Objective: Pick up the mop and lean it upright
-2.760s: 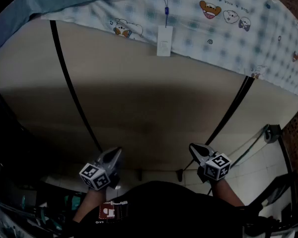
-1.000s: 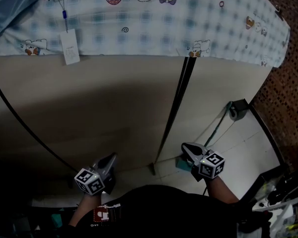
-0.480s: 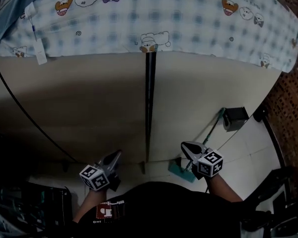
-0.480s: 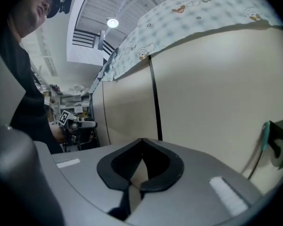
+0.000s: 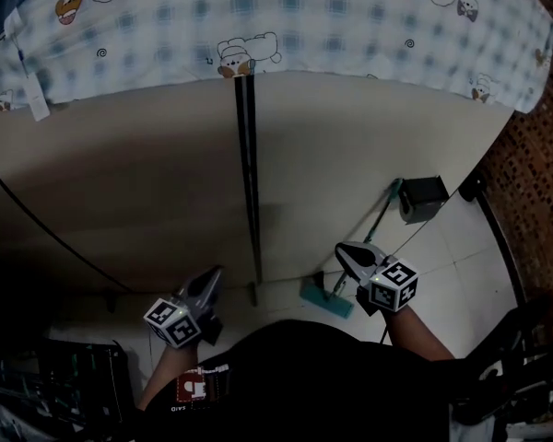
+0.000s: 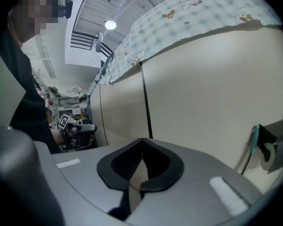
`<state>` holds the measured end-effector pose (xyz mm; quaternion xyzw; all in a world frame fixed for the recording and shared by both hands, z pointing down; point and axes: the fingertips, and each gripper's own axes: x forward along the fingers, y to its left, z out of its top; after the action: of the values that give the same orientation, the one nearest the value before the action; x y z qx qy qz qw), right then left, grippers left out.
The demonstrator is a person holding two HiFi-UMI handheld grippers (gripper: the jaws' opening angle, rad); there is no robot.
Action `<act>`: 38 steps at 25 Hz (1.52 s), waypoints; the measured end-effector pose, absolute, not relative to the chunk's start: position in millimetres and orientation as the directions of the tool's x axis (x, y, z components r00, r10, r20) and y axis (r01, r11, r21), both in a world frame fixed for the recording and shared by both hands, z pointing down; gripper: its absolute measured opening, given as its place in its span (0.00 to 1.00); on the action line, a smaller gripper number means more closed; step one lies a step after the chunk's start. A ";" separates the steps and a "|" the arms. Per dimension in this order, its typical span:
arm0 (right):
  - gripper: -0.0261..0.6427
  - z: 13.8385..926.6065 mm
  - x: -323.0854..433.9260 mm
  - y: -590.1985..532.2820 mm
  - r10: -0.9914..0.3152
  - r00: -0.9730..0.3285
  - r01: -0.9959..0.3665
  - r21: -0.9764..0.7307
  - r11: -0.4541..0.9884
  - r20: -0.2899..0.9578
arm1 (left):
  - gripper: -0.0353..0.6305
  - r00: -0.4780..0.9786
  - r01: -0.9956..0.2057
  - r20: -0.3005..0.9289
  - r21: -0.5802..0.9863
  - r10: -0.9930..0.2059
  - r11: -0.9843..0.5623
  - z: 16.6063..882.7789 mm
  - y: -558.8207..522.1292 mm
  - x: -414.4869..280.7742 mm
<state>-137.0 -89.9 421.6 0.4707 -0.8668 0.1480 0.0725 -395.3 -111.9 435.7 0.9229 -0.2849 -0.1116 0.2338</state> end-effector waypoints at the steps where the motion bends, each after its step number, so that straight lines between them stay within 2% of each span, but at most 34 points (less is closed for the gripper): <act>1: 0.06 420.7 -135.0 -89.2 -0.800 -0.535 -0.845 -0.185 0.502 0.271 | 0.02 0.822 -0.460 -0.075 0.498 -0.565 -0.735 436.9 -116.2 -392.2; 6: 0.06 430.4 -110.8 -91.7 -0.829 -0.483 -0.875 -0.145 0.461 0.281 | 0.02 0.868 -0.429 -0.048 0.428 -0.494 -0.795 441.4 -140.0 -376.2; 12: 0.06 437.0 -61.3 -89.3 -0.843 -0.460 -0.888 -0.149 0.435 0.280 | 0.02 0.877 -0.416 -0.039 0.439 -0.479 -0.797 447.3 -137.8 -328.6; 19: 0.06 437.3 44.9 -90.5 -0.803 -0.539 -0.842 -0.145 0.520 0.253 | 0.02 0.842 -0.476 -0.039 0.416 -0.538 -0.775 442.5 -114.8 -214.5; 23: 0.06 438.3 111.4 -82.7 -0.761 -0.584 -0.809 -0.119 0.576 0.282 | 0.02 0.823 -0.498 -0.031 0.442 -0.568 -0.746 449.1 -88.2 -136.1; 27: 0.06 442.2 146.5 -84.5 -0.727 -0.627 -0.777 -0.168 0.606 0.280 | 0.02 0.819 -0.514 0.001 0.447 -0.574 -0.732 452.8 -72.5 -84.9; 34: 0.06 446.3 144.3 -99.0 -0.712 -0.645 -0.762 -0.167 0.625 0.277 | 0.02 0.812 -0.525 0.007 0.448 -0.584 -0.724 462.5 -80.2 -87.2; 38: 0.06 442.1 130.6 -102.7 -0.726 -0.626 -0.778 -0.180 0.601 0.283 | 0.02 0.840 -0.493 0.022 0.448 -0.542 -0.746 476.0 -95.4 -99.1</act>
<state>130.6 -102.7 442.1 0.4226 -0.8903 0.1437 0.0904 -99.1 -95.4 476.0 0.9328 -0.2772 -0.0549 0.2236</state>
